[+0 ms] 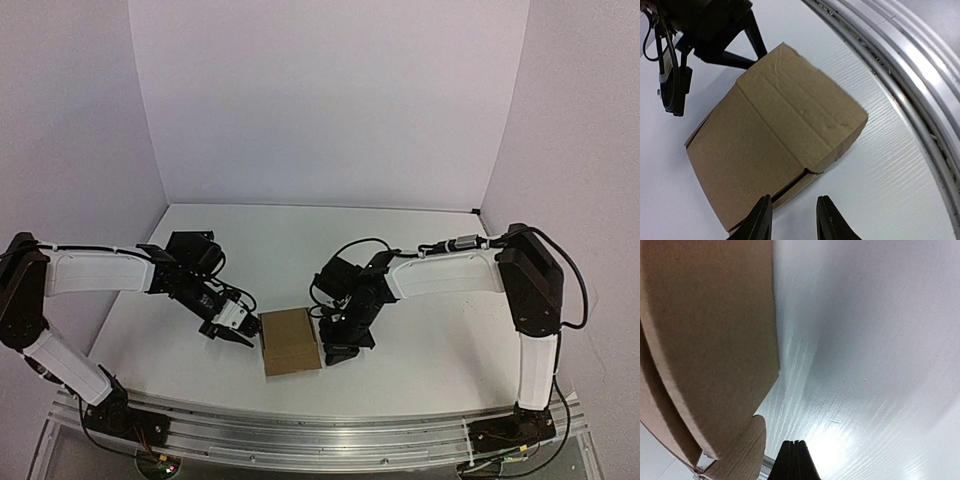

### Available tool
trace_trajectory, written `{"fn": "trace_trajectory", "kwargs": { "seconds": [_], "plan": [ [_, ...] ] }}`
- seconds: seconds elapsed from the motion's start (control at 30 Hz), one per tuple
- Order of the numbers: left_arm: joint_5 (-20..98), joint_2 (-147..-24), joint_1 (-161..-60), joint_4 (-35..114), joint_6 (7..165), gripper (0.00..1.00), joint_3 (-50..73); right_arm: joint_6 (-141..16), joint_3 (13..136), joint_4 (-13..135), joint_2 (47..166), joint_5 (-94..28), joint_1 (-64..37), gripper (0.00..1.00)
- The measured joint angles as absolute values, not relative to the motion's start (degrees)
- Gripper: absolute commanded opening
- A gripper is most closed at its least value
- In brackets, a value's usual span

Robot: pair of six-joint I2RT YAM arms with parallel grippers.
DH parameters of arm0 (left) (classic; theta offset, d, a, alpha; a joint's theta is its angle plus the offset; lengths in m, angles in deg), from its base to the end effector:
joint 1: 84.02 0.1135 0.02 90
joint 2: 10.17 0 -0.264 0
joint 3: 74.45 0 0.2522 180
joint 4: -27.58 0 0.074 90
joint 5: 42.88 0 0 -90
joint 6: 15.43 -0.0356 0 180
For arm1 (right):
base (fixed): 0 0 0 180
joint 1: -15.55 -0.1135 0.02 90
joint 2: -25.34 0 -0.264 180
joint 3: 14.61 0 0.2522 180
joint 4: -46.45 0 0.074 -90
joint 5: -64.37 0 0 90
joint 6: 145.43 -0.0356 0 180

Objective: Fold the paper box

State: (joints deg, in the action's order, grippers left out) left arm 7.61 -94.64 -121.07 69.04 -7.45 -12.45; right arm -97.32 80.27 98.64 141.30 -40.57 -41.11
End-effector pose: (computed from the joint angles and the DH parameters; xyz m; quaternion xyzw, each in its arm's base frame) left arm 0.2036 -0.1821 0.1887 0.8290 0.3992 -0.2231 0.3221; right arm 0.2133 0.3410 0.1563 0.1448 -0.9704 -0.1932 0.0034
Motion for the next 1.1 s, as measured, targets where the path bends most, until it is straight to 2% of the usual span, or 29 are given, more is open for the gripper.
{"fn": "trace_trajectory", "kwargs": {
  "seconds": [0.17, 0.43, 1.1],
  "plan": [
    [11.8, -97.3, -120.1, 61.5, -8.0, 0.44, -14.5, -97.7, 80.3, 97.5, 141.3, -41.9, -41.1, 0.0],
    [13.0, -99.0, -120.1, 55.3, -8.0, 0.46, -15.4, -99.0, 81.2, 95.1, 141.4, -44.8, -41.1, 0.0],
    [13.7, -99.8, -120.0, 53.7, -8.9, 0.47, -15.7, -102.3, 76.5, 92.8, 141.0, -47.4, -41.1, 0.0]
  ]
}}
